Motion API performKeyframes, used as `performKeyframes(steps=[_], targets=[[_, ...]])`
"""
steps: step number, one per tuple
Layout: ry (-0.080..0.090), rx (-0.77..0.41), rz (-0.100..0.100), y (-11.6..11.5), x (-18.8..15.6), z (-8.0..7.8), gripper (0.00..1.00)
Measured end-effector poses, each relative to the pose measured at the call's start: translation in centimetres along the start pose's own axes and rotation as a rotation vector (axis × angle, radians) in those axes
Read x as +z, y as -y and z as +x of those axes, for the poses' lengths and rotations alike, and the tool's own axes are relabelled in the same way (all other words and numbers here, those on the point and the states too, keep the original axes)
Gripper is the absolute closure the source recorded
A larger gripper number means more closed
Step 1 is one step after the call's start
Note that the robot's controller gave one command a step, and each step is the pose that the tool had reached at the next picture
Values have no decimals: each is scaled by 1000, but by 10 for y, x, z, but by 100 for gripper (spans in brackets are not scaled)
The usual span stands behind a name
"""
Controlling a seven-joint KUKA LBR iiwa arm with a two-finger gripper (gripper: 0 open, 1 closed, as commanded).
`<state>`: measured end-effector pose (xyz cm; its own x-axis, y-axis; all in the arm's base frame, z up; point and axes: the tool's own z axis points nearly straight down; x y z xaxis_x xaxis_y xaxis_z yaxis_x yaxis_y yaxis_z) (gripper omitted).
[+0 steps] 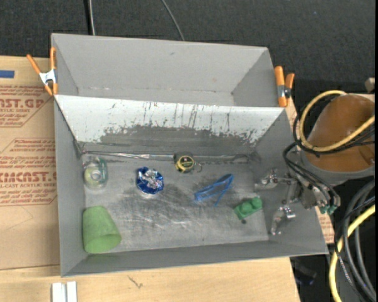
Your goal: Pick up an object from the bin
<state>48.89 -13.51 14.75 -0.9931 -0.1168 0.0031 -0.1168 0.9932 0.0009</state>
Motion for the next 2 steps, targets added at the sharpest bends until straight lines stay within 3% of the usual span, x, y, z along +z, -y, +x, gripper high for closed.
performKeyframes(steps=[1, 2], targets=[[11, 5, 3, -32, 76, -59, 0], [15, 6, 4, -31, 71, -60, 100]])
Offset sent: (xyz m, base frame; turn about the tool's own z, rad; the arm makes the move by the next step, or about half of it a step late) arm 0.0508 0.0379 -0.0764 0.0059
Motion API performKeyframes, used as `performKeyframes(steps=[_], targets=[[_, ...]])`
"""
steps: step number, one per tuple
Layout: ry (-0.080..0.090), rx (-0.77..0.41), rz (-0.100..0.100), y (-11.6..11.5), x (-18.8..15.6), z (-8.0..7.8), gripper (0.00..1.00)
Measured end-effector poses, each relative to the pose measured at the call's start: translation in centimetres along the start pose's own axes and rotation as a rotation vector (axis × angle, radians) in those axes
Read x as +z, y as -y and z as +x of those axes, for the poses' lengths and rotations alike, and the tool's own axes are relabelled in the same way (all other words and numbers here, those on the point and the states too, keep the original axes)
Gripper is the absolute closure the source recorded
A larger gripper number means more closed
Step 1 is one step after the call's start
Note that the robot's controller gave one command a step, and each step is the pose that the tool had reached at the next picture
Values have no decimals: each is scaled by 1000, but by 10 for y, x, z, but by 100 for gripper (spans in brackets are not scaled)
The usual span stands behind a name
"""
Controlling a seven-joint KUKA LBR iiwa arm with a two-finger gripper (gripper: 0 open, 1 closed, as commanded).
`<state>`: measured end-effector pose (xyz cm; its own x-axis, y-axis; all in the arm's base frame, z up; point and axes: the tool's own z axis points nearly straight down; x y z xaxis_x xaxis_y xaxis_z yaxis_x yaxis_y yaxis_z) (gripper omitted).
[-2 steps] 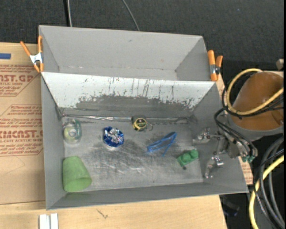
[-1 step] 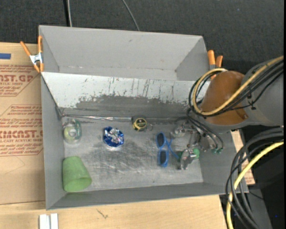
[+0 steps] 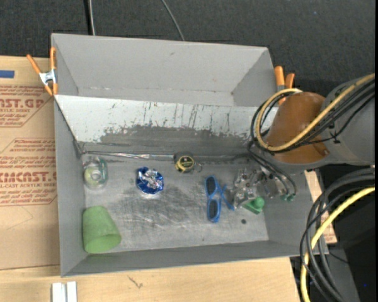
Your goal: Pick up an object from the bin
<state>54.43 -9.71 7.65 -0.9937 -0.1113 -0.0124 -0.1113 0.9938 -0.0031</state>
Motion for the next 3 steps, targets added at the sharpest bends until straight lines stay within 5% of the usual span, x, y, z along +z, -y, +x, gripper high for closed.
performKeyframes(steps=[1, 2, 3], targets=[[-11, -1, -1, 0, 3, 3, 0], [-1, 0, 0, 0, 0, 0, 100], [-11, 0, -2, 0, 3, 3, 0]])
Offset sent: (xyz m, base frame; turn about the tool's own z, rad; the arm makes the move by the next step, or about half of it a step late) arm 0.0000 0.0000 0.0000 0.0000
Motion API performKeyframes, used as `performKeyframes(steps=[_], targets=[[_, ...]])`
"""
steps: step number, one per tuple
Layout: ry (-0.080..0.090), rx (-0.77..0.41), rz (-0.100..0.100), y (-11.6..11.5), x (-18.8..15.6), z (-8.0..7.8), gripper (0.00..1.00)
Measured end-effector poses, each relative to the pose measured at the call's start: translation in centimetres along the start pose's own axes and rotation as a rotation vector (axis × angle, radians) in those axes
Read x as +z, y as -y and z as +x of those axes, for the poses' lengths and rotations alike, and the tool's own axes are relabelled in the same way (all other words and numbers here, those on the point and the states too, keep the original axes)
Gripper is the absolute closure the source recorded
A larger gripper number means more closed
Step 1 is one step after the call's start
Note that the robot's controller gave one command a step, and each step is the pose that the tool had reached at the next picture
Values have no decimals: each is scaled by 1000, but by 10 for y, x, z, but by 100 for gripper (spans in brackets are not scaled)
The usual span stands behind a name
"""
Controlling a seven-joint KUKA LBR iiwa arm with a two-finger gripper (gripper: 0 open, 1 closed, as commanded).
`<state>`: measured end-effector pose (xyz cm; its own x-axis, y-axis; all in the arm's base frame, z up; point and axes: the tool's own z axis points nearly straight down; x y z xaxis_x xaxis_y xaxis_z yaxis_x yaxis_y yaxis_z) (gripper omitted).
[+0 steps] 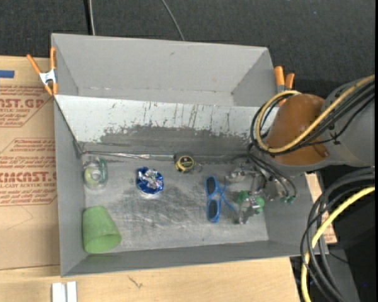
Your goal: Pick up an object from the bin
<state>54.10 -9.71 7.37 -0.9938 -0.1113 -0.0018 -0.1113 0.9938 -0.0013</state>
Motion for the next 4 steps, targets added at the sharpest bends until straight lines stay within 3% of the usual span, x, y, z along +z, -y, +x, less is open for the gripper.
performKeyframes(steps=[1, 2, 3, 4], targets=[[10, 0, 1, 0, -3, -3, 100], [0, 0, 0, 0, 0, 0, 0], [9, 0, 1, 0, -3, -3, 100], [0, 0, 0, 0, 0, 0, 0]])
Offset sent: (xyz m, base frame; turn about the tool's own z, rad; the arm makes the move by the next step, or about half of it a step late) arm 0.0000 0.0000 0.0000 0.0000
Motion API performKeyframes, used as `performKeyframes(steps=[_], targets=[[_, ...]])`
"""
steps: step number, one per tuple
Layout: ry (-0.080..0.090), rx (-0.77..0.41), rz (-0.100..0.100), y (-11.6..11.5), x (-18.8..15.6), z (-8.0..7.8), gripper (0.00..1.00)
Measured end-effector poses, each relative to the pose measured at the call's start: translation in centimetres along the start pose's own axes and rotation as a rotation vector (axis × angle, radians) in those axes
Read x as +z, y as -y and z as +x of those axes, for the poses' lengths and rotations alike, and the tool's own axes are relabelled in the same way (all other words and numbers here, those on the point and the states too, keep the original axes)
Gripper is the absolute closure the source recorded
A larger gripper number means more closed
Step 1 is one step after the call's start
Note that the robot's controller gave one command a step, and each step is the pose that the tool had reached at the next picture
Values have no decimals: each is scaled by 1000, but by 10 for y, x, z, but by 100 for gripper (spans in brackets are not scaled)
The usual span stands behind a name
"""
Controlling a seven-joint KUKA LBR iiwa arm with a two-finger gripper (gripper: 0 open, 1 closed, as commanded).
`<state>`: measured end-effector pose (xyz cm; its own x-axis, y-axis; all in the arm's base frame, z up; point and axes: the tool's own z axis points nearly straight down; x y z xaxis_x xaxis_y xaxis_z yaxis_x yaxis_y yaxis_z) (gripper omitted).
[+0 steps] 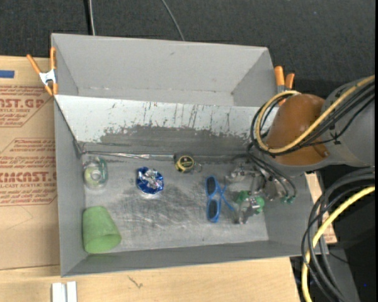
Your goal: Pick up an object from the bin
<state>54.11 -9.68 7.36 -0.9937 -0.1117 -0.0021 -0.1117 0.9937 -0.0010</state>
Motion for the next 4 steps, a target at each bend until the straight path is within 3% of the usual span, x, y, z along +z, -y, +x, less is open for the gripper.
performKeyframes(steps=[1, 2, 3, 4], targets=[[8, 329, 1, -17, 0, 9, 0], [19, 367, 2, -55, -1, 24, 0], [9, 365, 0, -55, -2, 25, 100], [3, 137, -3, -126, -58, 17, 100]])
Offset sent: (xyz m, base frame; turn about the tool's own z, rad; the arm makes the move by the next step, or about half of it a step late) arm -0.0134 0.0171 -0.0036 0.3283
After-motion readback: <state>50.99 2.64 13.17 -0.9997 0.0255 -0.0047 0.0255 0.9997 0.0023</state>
